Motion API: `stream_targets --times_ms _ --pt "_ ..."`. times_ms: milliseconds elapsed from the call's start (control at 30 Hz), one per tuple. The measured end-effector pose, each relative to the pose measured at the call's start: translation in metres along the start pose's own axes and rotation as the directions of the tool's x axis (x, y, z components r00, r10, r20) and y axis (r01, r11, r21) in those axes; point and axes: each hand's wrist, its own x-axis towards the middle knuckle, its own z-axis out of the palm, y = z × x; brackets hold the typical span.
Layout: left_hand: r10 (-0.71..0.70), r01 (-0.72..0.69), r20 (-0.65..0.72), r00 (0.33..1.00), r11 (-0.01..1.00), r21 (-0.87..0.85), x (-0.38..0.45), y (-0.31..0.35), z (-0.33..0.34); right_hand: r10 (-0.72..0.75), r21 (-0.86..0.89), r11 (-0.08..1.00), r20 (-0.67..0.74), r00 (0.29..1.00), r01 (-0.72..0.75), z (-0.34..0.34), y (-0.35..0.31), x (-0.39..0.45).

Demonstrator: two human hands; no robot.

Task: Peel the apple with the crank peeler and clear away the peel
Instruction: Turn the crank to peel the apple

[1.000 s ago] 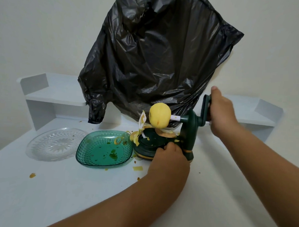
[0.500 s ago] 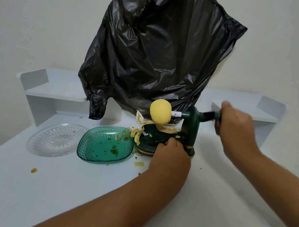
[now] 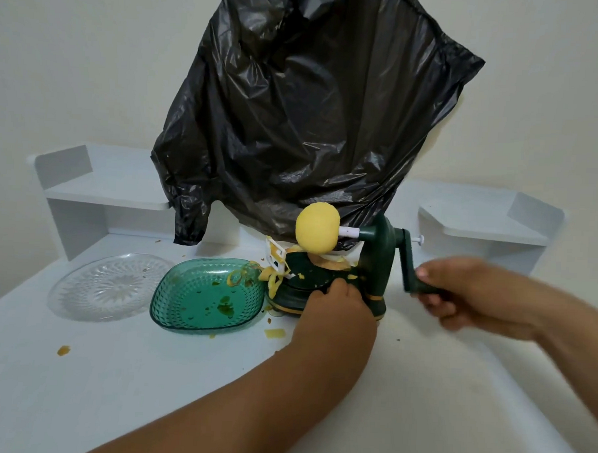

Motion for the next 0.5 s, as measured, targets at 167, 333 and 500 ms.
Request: stream_targets --times_ms 167,333,500 --pt "-0.008 0.008 0.007 1.0 1.0 0.002 0.001 0.0 0.002 -0.407 0.081 0.888 -0.318 0.856 0.452 -0.012 -0.06 0.015" --pt "-0.018 0.018 -0.002 1.0 1.0 -0.011 0.0 -0.001 0.003 -0.318 -0.201 0.947 -0.483 0.816 0.25 0.004 -0.021 0.061" --pt "-0.016 0.016 -0.006 1.0 1.0 0.005 0.001 0.001 0.005 -0.038 -0.277 0.96 -0.012 0.999 0.033 -0.009 -0.01 0.01"
